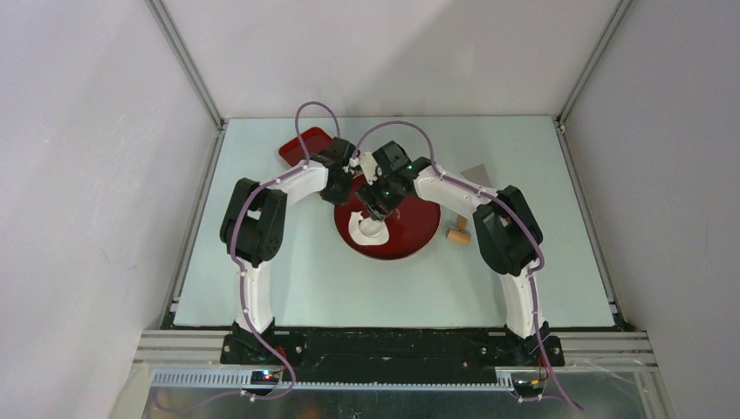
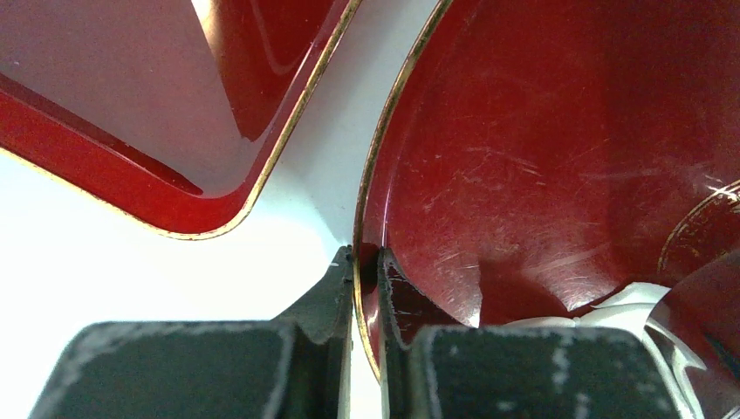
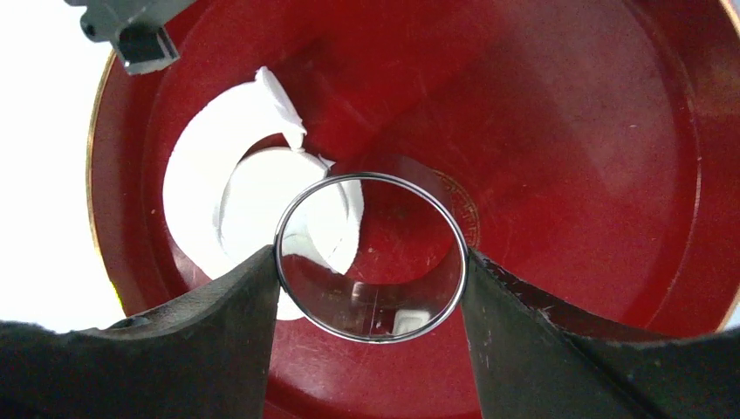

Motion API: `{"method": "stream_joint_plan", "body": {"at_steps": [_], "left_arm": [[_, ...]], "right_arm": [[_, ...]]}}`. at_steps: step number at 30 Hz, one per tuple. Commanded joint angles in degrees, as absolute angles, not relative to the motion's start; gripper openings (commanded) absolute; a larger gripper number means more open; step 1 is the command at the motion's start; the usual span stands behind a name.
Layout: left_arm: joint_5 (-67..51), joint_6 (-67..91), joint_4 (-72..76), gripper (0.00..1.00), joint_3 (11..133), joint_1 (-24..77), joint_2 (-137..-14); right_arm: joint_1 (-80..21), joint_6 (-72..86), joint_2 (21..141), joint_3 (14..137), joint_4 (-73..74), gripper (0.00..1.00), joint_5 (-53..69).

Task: Roll out the dumpling wrappers from the dough
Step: Remove the dumpling wrapper from the work surface.

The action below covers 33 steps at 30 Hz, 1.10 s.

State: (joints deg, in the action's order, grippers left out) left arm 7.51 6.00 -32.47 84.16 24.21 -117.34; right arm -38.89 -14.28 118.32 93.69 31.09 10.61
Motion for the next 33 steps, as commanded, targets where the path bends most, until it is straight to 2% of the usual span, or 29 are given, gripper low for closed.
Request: {"method": "stream_joint_plan", "body": {"at_steps": [1,11,22,33], "left_arm": [[9.00,3.70,-35.17,0.00,84.20,24.89,-117.86],[8.88,3.69,-35.22,0.00,84.11,24.87,-117.78],[8.95,3.69,-35.21,0.00,84.16,24.89,-117.77],[8.67,4.01,-34.82,0.00,83.75,24.56,-117.24]], "right_arm": [[-39.41,-17.38,119.97,98.20,30.22,0.58,5.63],[-39.77,-19.72,123.36,102.11,31.74,0.59,4.40],[-39.58,-17.46,124.57,103.89,34.41,0.59,8.23],[-37.87,-14.68,123.43,99.95,33.53,0.58,9.06]]}}
